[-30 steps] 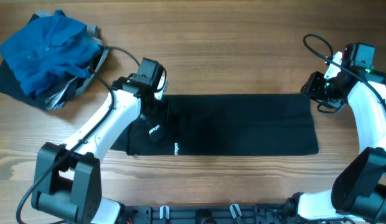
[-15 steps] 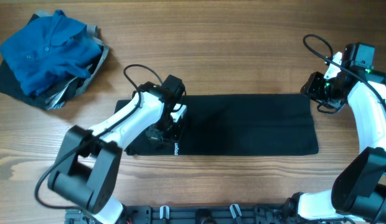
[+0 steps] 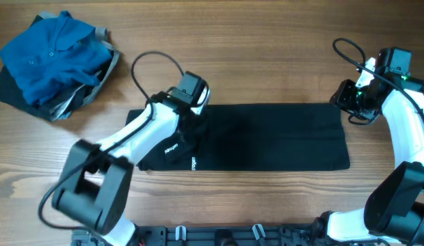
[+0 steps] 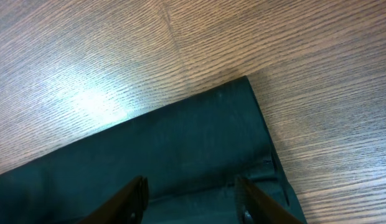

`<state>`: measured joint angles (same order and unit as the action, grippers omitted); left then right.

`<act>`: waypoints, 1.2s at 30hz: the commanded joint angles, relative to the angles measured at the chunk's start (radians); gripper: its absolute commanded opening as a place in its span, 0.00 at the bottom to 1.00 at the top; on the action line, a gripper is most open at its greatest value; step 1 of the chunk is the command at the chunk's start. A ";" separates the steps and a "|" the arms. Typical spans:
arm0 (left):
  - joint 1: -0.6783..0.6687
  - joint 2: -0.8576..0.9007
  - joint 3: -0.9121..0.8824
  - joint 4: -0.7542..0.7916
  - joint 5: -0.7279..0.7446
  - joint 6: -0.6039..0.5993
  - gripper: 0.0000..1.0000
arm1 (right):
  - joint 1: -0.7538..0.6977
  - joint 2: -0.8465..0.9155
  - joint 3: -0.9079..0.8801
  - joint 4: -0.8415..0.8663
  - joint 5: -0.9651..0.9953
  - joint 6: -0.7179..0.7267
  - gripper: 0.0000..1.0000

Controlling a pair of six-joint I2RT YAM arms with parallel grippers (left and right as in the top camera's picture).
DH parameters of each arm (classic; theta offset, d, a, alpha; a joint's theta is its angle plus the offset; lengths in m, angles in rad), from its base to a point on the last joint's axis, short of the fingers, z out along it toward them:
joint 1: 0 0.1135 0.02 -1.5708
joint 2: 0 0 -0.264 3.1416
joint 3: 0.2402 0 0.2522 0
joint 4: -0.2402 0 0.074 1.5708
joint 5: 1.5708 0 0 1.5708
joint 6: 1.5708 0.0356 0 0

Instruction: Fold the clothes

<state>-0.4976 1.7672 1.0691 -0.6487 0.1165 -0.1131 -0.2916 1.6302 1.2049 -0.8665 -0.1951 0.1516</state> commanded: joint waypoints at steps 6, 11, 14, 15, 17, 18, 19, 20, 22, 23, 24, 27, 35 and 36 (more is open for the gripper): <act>-0.013 -0.172 0.024 -0.291 0.004 0.079 0.05 | -0.003 -0.011 -0.003 0.004 -0.016 -0.021 0.49; 0.009 -0.248 0.024 -0.169 0.039 0.053 0.14 | -0.003 -0.011 -0.003 0.001 -0.017 -0.020 0.49; -0.017 -0.190 -0.014 -0.095 0.057 0.053 0.11 | -0.003 -0.011 -0.003 -0.002 -0.017 -0.020 0.49; -0.026 -0.151 -0.035 -0.071 0.057 0.053 0.10 | -0.003 -0.011 -0.003 -0.003 -0.017 -0.021 0.49; -0.037 -0.090 -0.055 -0.058 0.060 0.052 0.09 | -0.003 -0.011 -0.003 -0.003 -0.017 -0.020 0.49; -0.044 -0.058 -0.056 -0.068 0.085 0.052 0.09 | -0.003 -0.011 -0.003 -0.003 -0.017 -0.020 0.49; -0.053 -0.033 -0.056 -0.077 0.137 0.053 0.08 | -0.003 -0.011 -0.003 -0.003 -0.017 -0.021 0.49; -0.068 -0.016 -0.056 -0.082 0.196 0.053 0.08 | -0.003 -0.011 -0.003 -0.003 -0.017 -0.020 0.49; -0.097 -0.016 -0.053 -0.091 0.205 0.053 0.07 | -0.003 -0.011 -0.003 -0.003 -0.017 -0.019 0.49; -0.101 -0.024 -0.047 -0.098 0.204 0.053 0.06 | -0.003 -0.011 -0.003 -0.005 -0.017 -0.019 0.49; -0.101 -0.035 -0.031 -0.114 0.196 0.053 0.06 | -0.003 -0.011 -0.003 -0.006 -0.017 -0.018 0.49; -0.057 -0.114 0.069 -0.218 0.071 0.045 0.11 | -0.003 -0.011 -0.003 -0.013 -0.017 -0.017 0.49; 0.196 -0.169 0.106 -0.290 -0.038 -0.007 0.41 | -0.003 -0.011 -0.003 -0.016 -0.017 -0.010 0.49; 0.226 -0.152 0.103 -0.314 -0.021 -0.007 0.42 | -0.003 -0.011 -0.003 -0.017 -0.017 -0.011 0.49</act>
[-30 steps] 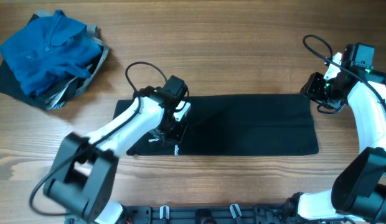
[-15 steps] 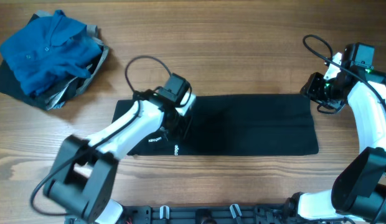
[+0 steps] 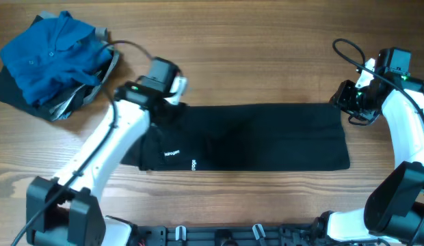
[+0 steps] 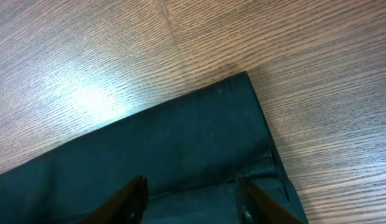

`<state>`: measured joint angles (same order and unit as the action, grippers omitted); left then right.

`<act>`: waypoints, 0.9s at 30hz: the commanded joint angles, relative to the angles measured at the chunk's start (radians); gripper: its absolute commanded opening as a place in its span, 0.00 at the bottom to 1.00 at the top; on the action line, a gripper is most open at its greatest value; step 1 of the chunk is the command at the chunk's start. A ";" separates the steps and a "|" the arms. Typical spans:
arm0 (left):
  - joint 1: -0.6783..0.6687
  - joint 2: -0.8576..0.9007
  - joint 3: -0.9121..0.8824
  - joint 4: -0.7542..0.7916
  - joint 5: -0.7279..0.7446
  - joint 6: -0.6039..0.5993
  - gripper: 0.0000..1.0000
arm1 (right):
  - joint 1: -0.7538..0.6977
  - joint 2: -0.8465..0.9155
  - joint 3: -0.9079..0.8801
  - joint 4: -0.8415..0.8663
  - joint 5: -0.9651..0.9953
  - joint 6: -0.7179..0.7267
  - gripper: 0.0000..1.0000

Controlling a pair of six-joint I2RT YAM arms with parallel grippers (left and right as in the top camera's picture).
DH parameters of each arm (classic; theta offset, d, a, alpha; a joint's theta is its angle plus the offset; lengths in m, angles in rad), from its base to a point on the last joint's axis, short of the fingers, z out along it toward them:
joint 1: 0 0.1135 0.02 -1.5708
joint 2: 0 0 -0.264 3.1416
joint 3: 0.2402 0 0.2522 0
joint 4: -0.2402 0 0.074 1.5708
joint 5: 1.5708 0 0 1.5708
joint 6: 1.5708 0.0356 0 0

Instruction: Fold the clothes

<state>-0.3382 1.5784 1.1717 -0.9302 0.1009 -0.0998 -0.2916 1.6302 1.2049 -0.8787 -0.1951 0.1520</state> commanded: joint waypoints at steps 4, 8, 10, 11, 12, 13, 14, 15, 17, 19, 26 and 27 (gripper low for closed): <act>0.102 0.058 -0.053 -0.088 0.012 -0.021 0.47 | -0.003 -0.011 -0.003 -0.005 -0.017 -0.014 0.49; 0.102 0.058 -0.094 -0.084 0.047 -0.067 0.54 | -0.003 -0.011 -0.003 -0.004 -0.017 -0.014 0.49; 0.102 0.058 -0.130 -0.072 0.071 -0.110 0.61 | -0.003 -0.011 -0.003 -0.005 -0.017 -0.014 0.49; 0.101 0.058 -0.145 -0.057 0.113 -0.117 0.61 | -0.003 -0.011 -0.003 -0.005 -0.017 -0.014 0.49; 0.100 0.058 -0.152 -0.047 0.143 -0.118 0.61 | -0.003 -0.011 -0.003 -0.004 -0.017 -0.014 0.49; 0.099 0.058 -0.158 -0.040 0.160 -0.119 0.60 | -0.003 -0.011 -0.003 -0.004 -0.017 -0.014 0.49; 0.098 0.058 -0.170 -0.029 0.161 -0.119 0.60 | -0.003 -0.011 -0.003 -0.005 -0.017 -0.014 0.49; 0.098 0.058 -0.185 -0.016 0.161 -0.122 0.59 | -0.003 -0.011 -0.003 -0.005 -0.017 -0.014 0.49; 0.098 0.058 -0.223 0.020 0.161 -0.149 0.56 | -0.003 -0.011 -0.003 -0.005 -0.017 -0.014 0.49; 0.098 0.058 -0.240 0.042 0.161 -0.149 0.50 | -0.003 -0.011 -0.003 -0.005 -0.017 -0.014 0.49; 0.098 0.047 -0.237 0.028 0.303 -0.171 0.04 | -0.003 -0.011 -0.003 -0.005 -0.017 -0.014 0.49; 0.098 0.041 -0.224 0.005 0.322 -0.171 0.04 | -0.003 -0.011 -0.003 -0.005 -0.017 -0.014 0.49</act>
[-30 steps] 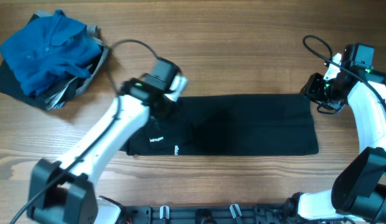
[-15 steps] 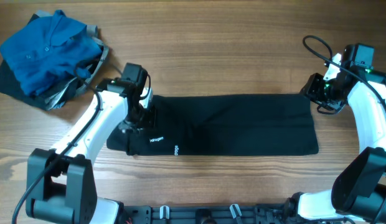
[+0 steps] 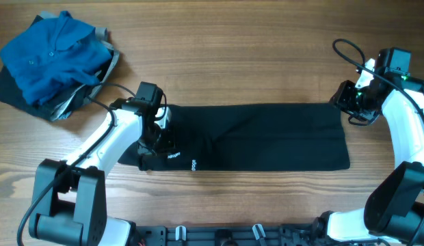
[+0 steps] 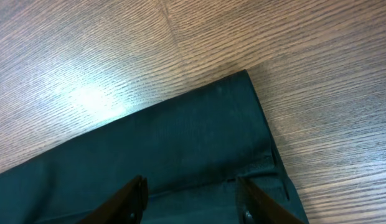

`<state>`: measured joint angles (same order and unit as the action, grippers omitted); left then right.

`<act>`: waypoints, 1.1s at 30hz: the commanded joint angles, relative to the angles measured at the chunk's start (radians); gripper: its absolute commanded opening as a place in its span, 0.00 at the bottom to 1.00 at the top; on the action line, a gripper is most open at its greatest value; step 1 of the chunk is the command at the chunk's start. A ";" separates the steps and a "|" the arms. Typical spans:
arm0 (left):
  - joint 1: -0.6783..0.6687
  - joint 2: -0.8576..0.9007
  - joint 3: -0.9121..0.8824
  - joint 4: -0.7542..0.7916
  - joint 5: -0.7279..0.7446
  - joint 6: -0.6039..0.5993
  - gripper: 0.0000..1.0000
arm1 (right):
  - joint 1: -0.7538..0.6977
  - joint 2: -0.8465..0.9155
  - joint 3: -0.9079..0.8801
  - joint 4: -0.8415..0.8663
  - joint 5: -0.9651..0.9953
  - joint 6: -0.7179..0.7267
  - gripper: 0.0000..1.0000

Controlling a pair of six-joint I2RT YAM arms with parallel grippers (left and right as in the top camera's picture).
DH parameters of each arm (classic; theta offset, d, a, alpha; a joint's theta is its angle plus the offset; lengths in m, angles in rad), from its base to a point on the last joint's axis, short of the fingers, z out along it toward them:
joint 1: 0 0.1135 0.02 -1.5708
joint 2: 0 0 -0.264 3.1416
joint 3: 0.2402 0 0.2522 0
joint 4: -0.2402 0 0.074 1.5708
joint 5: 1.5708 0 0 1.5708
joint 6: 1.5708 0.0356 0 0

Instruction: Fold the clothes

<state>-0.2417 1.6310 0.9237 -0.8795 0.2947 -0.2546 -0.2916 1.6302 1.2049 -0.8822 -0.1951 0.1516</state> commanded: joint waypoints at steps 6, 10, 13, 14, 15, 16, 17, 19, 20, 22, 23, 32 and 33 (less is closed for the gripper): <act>0.002 -0.058 0.063 -0.091 0.061 -0.016 0.07 | -0.003 -0.011 -0.003 -0.002 -0.017 -0.014 0.49; 0.008 -0.058 0.069 -0.078 -0.034 -0.016 0.51 | -0.003 -0.011 -0.003 -0.002 -0.016 -0.014 0.49; 0.047 -0.061 0.113 -0.085 -0.061 -0.016 0.55 | -0.003 -0.011 -0.003 -0.010 -0.016 -0.014 0.49; 0.067 -0.062 0.129 -0.072 -0.061 -0.016 0.55 | -0.003 -0.011 -0.003 -0.013 -0.016 -0.010 0.49; 0.081 -0.062 0.130 -0.033 -0.063 -0.015 0.55 | -0.004 -0.011 -0.003 -0.012 -0.011 0.003 0.50; 0.088 -0.058 0.129 0.001 -0.072 -0.016 0.51 | -0.006 -0.011 -0.003 -0.012 0.002 0.026 0.51; 0.089 -0.049 0.127 0.040 -0.085 -0.015 0.47 | -0.015 -0.011 -0.003 -0.012 0.015 0.053 0.52; 0.087 -0.004 0.127 0.111 -0.088 -0.012 0.21 | -0.048 -0.006 -0.003 -0.012 0.013 0.065 0.52; 0.087 0.021 0.123 0.129 -0.089 -0.004 0.17 | -0.063 -0.003 -0.003 -0.018 0.013 0.063 0.53; 0.087 0.084 0.110 0.161 -0.114 0.014 0.12 | -0.091 0.005 -0.003 -0.040 0.014 0.050 0.57; 0.088 0.144 0.102 0.173 -0.147 0.014 0.11 | -0.108 0.011 -0.003 -0.050 0.013 0.009 0.61; 0.268 0.295 0.105 0.162 -0.340 -0.147 0.08 | -0.118 0.050 -0.003 -0.109 0.006 -0.096 0.69; 0.294 0.295 0.105 0.164 -0.340 -0.146 0.08 | -0.118 0.064 -0.009 -0.101 -0.027 -0.115 0.68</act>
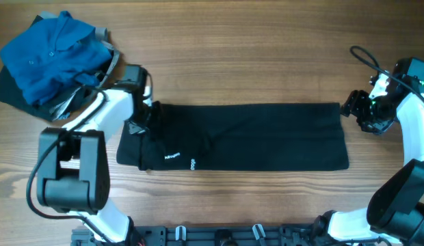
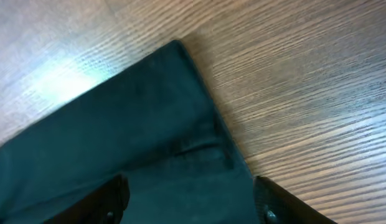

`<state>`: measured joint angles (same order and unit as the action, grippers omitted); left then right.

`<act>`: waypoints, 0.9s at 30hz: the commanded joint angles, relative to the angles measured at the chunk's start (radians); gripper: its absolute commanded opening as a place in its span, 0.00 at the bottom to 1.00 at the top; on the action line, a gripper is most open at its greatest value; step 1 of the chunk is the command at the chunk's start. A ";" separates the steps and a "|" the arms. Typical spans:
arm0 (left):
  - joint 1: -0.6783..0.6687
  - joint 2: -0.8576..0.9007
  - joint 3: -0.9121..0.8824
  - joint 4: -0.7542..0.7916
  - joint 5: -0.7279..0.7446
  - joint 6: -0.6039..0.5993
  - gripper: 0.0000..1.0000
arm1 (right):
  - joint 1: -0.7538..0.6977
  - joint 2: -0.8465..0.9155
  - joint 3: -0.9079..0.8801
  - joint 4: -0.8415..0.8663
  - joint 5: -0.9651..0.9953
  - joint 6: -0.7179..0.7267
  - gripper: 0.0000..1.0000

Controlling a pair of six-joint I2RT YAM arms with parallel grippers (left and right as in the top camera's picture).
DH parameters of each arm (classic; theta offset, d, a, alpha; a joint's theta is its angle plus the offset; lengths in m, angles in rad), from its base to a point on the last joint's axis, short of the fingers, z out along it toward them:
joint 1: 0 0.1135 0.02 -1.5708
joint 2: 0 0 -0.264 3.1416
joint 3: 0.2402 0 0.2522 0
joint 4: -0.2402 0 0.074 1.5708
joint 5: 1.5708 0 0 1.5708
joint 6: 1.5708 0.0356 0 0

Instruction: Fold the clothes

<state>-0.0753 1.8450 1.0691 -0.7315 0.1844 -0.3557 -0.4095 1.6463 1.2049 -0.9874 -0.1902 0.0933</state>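
Observation:
A black garment [image 1: 239, 137] lies flat as a long folded band across the table's middle, with small white print near its left end. My left gripper [image 1: 142, 115] rests at the band's far-left corner; the overhead view does not show whether its jaws are open or shut. My right gripper [image 1: 353, 109] hovers just off the far-right corner. In the right wrist view that gripper [image 2: 192, 202] is open, its fingers [image 2: 112, 198] wide apart over the dark cloth [image 2: 118, 143], and the corner's hem shows between them.
A pile of clothes topped by a blue shirt [image 1: 44, 55] sits at the back left, close to the left arm. Bare wooden table [image 1: 267, 61] surrounds the band. A rail with clips [image 1: 232, 236] runs along the front edge.
My left gripper has gone from the band's left end to its far-left corner, and the left edge now reaches further left. My right gripper has shifted right and its fingers stand wider apart.
My left gripper was at the band's far edge, right of the corner, then beyond the far-left corner near the pile, then down on the left end, and now at the far-left corner. My right gripper stayed open over the far-right corner until shifting right now.

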 commanded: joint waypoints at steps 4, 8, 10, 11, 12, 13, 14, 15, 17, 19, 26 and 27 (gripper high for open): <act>0.198 0.079 -0.032 0.027 -0.198 -0.015 0.09 | 0.000 0.122 -0.059 0.054 -0.103 -0.122 0.70; 0.197 0.067 -0.007 0.029 -0.193 0.005 0.15 | 0.014 0.188 -0.093 0.111 -0.301 -0.261 0.73; 0.197 0.062 0.017 0.025 -0.189 0.009 0.16 | 0.042 0.216 -0.101 0.121 -0.324 -0.288 0.73; 0.197 0.060 0.027 0.021 -0.185 0.011 0.17 | 0.058 0.229 -0.101 0.123 -0.323 -0.289 0.73; 0.197 0.054 0.035 0.016 -0.181 0.011 0.17 | 0.070 0.243 -0.101 0.132 -0.314 -0.283 0.73; 0.197 0.048 0.040 0.016 -0.181 0.011 0.17 | 0.075 0.258 -0.101 0.145 -0.297 -0.267 0.73; 0.197 0.043 0.042 0.016 -0.181 0.011 0.17 | 0.076 0.268 -0.101 0.149 -0.299 -0.267 0.73; 0.197 0.035 0.042 0.016 -0.178 0.012 0.17 | 0.076 0.286 -0.101 0.152 -0.316 -0.276 0.73; 0.197 0.018 0.042 0.014 -0.176 0.018 0.18 | 0.078 0.322 -0.101 0.145 -0.381 -0.315 0.72; 0.197 0.000 0.042 0.013 -0.160 0.038 0.20 | 0.079 0.327 -0.101 0.143 -0.390 -0.318 0.67; 0.197 -0.033 0.042 0.011 -0.140 0.064 0.24 | 0.076 0.157 -0.077 0.126 -0.253 0.032 0.63; 0.197 -0.033 0.042 0.011 -0.140 0.064 0.25 | 0.076 0.141 -0.077 0.122 -0.230 0.053 0.63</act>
<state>0.1127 1.8351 1.1065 -0.7212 0.0685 -0.3119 -0.3363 1.8839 1.1172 -0.8455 -0.5369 -0.0280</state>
